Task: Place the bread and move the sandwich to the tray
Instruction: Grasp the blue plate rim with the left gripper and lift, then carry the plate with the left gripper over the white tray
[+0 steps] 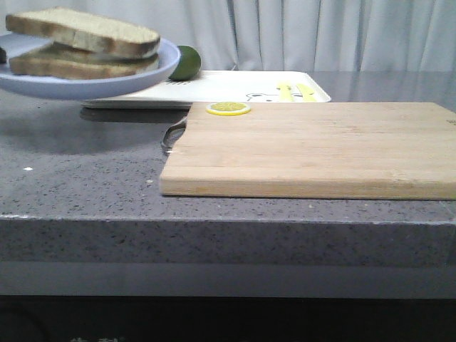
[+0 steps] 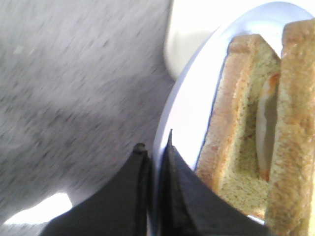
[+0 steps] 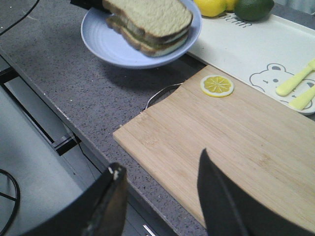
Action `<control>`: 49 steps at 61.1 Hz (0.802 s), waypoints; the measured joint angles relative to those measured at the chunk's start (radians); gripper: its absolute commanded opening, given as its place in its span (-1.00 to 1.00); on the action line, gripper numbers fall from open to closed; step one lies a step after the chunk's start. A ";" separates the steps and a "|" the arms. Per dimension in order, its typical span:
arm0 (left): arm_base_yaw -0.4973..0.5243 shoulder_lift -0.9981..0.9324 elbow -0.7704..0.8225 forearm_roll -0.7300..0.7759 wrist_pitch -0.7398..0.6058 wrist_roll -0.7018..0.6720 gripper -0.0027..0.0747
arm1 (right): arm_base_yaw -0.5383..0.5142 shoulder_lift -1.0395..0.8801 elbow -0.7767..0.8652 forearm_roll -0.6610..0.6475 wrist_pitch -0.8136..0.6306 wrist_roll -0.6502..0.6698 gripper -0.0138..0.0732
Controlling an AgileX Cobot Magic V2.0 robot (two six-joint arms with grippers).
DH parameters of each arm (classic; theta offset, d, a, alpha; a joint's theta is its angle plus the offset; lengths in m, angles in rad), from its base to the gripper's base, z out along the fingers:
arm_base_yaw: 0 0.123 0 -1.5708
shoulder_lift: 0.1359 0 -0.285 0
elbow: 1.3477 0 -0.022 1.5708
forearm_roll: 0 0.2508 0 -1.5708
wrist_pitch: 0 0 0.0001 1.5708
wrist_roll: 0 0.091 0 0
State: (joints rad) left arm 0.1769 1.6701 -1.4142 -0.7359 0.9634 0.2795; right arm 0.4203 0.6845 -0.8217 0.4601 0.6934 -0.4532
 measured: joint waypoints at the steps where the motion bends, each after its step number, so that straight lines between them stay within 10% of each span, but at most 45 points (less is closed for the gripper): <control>1: 0.000 0.000 -0.007 -0.007 -0.002 0.000 -0.98 | 0.000 0.000 0.000 0.000 0.000 0.000 0.15; 49: -0.165 0.370 -0.472 -0.061 0.003 -0.183 -0.98 | 0.000 0.000 0.000 0.000 0.000 0.000 0.15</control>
State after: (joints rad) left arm 0.0116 2.0402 -1.8866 -0.7971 0.9668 0.0962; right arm 0.4203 0.6845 -0.8217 0.4601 0.6934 -0.4532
